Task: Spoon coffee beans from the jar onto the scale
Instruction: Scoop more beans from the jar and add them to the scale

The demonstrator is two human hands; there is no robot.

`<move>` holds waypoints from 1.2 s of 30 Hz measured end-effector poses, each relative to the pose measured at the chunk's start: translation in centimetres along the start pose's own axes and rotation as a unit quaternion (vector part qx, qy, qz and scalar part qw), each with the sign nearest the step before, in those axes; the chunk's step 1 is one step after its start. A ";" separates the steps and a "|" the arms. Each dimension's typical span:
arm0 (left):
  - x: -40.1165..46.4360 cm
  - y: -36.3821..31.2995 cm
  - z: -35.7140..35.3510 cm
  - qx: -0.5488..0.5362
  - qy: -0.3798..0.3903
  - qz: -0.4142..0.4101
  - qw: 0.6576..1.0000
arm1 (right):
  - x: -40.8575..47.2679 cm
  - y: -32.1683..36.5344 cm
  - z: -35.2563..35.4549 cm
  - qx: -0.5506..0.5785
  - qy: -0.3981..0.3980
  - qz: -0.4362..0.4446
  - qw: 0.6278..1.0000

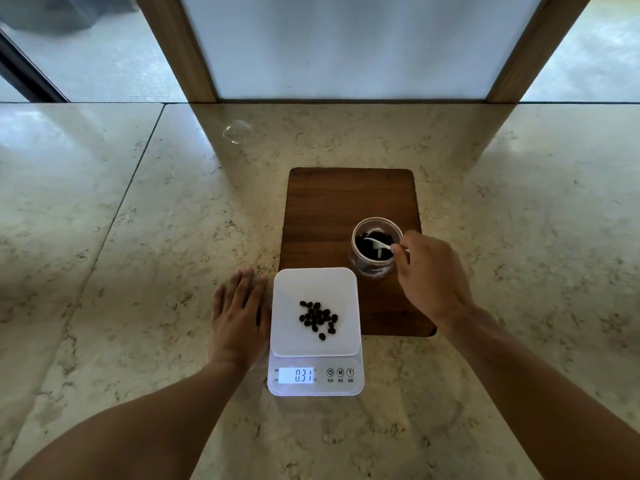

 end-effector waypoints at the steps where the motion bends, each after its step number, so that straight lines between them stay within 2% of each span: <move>1: 0.0 0.0 0.0 0.001 -0.002 -0.001 1.000 | 0.0 0.0 -0.1 0.002 0.005 0.007 1.000; 7: 0.0 0.1 -0.1 -0.005 -0.014 -0.006 1.000 | 0.5 -0.8 1.0 0.005 -0.025 0.000 1.000; 20: 0.1 0.7 -0.5 0.001 -0.017 -0.010 1.000 | 0.4 1.0 0.1 -0.012 0.012 0.033 0.999; 25: 0.0 0.7 -0.6 0.008 -0.013 -0.015 1.000 | 1.0 0.1 0.6 -0.011 0.001 0.006 1.000; 36: 0.1 0.8 -0.7 0.013 -0.014 -0.016 1.000 | 1.3 -1.0 -1.1 -0.023 0.067 -0.062 0.996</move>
Point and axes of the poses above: each hand's wrist, its own x-axis towards the middle knuckle, its own z-axis out of the back of the hand, y = z × x, the point moved 9 cm from there along x, towards the middle knuckle, and after that the axes turned 10 degrees about -x, right-handed, at the moved point
